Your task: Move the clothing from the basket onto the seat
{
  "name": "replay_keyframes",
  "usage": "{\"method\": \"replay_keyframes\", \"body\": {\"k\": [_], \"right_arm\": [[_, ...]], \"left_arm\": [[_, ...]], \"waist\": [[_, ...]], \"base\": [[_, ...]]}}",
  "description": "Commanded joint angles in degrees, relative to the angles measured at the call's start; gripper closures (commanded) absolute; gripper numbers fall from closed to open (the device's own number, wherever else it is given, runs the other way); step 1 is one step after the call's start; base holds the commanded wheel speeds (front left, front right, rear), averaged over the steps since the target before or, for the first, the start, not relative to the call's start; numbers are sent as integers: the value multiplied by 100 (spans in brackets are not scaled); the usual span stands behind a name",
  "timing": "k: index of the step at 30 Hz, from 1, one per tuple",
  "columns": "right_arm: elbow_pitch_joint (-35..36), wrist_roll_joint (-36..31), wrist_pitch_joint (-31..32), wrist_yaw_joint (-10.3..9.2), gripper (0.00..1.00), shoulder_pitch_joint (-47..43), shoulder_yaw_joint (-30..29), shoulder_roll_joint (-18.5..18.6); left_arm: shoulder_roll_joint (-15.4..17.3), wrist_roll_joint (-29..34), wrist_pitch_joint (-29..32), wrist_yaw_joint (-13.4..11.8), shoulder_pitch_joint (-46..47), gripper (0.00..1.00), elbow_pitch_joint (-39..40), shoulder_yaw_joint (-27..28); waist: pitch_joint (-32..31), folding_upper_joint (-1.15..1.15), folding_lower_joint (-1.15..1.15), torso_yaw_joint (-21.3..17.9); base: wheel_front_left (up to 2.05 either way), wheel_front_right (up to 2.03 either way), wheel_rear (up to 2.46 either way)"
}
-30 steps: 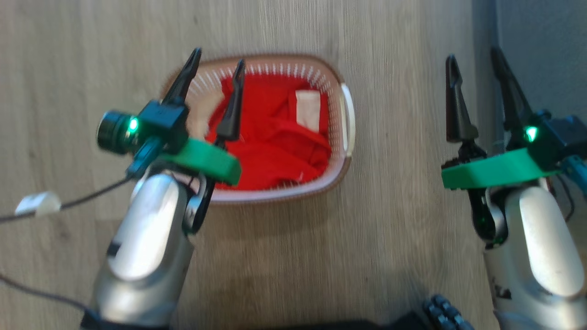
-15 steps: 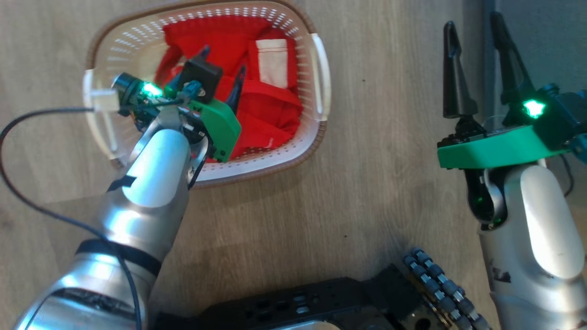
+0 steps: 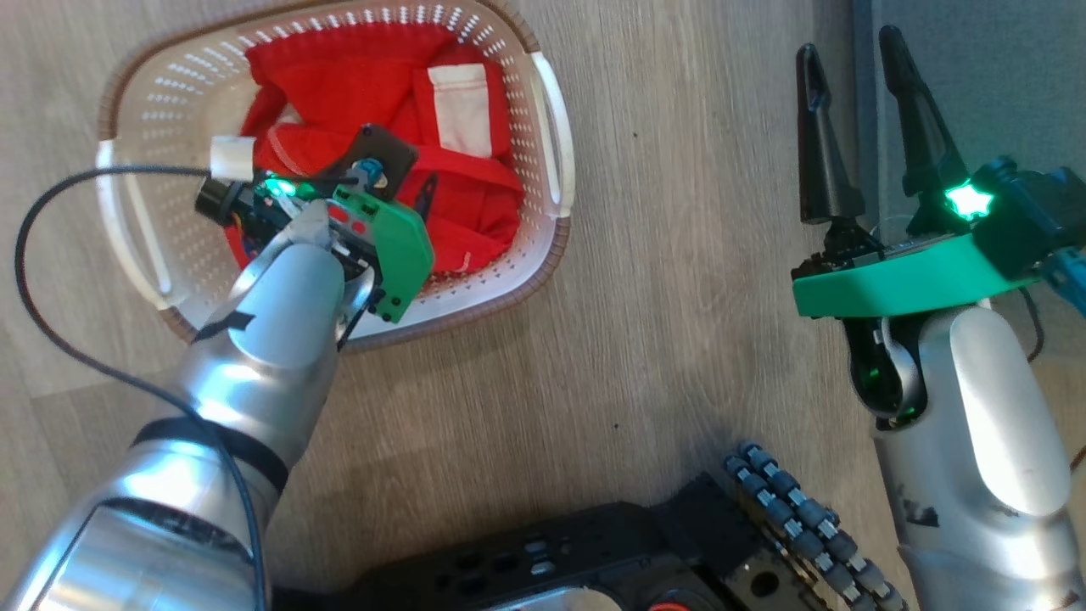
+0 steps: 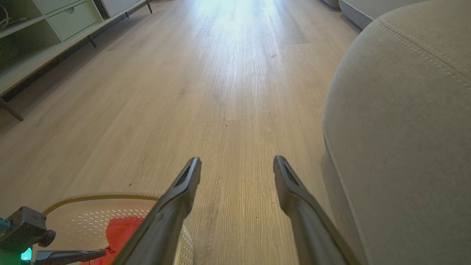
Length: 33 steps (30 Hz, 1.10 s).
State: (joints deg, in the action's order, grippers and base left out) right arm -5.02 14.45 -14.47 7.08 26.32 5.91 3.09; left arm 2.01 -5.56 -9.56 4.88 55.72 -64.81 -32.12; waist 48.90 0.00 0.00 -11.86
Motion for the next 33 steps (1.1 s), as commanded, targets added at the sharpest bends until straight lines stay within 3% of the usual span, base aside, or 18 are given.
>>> {"method": "replay_keyframes", "body": {"k": [1, 24, 25, 26, 27, 33], "right_arm": [[215, 71, -52, 41, 0, -94, 116, -21], [353, 329, -52, 41, 0, 21, 242, -21], [354, 348, -52, 41, 0, 23, 239, -21], [354, 369, -52, 41, 0, 25, 239, -21], [354, 392, -52, 41, 0, 28, 235, -21], [281, 465, -52, 41, 0, 2, 169, -21]], "left_arm": [[88, -76, 49, 17, 38, 0, -43, 8], [309, -14, 429, -434, 723, 0, -857, -374], [318, -23, 432, -447, 717, 5, -863, -376], [326, -28, 441, -451, 708, 59, -869, -385], [330, -51, 435, -443, 700, 100, -873, -379], [300, -198, 139, -556, 643, 100, -883, -313]], "waist": [[132, 0, 0, -67], [888, 0, 0, -367], [897, 0, 0, -381], [903, 0, 0, -394], [909, 0, 0, -404], [757, 0, 0, -344]], "base": [[0, 0, 0], [0, 0, 0], [0, 0, 0], [0, 0, 0], [0, 0, 0], [0, 0, 0]]}}
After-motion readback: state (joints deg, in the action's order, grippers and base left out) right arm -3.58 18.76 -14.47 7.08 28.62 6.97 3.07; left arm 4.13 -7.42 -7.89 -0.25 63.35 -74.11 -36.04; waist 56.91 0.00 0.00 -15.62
